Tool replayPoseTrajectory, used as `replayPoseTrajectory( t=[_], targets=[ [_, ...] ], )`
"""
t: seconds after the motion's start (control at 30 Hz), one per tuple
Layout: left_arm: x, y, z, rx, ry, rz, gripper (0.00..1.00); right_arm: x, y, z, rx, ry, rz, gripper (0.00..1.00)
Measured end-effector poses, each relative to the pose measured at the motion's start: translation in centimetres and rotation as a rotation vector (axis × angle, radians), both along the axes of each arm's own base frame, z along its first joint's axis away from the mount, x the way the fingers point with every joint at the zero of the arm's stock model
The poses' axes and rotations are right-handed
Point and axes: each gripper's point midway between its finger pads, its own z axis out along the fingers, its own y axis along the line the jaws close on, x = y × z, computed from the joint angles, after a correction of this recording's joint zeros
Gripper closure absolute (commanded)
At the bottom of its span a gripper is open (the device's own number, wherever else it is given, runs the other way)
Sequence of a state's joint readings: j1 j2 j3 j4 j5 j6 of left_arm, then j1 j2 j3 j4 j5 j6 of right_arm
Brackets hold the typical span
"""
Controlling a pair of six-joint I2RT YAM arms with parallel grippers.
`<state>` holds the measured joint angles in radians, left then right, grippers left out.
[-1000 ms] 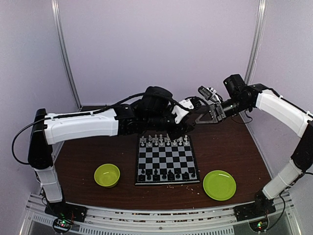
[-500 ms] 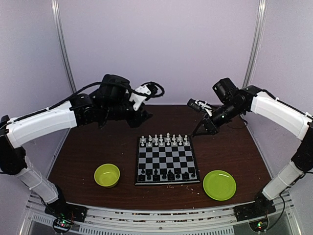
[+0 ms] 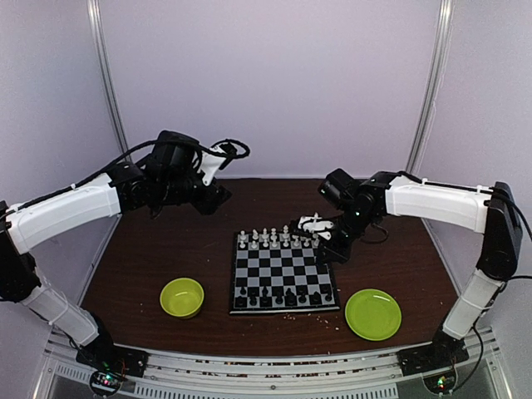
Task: Set up the chess pieces on the board
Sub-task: Place the pawn at b7.
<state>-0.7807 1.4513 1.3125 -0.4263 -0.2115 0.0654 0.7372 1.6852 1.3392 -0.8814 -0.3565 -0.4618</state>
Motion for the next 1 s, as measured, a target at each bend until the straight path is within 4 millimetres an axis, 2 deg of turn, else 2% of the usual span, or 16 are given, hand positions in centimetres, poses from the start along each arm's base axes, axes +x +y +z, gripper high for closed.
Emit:
replayPoseTrajectory(
  t=[0.4, 0.73, 1.0],
  targets=[
    [0.1, 0.2, 0.1, 0.006, -0.005, 0.012, 0.43, -0.9, 1.5, -3.6, -0.06, 0.024, 0.064, 0.94],
    [0.1, 0.3, 0.0, 0.007, -0.004, 0.012, 0.43, -1.6, 1.2, -6.2, -0.11, 0.072, 0.084, 0.93],
    [0.1, 0.3, 0.0, 0.008, -0.003, 0.012, 0.43, -2.1, 1.2, -7.1, -0.13, 0.091, 0.096, 0.93]
  ],
)
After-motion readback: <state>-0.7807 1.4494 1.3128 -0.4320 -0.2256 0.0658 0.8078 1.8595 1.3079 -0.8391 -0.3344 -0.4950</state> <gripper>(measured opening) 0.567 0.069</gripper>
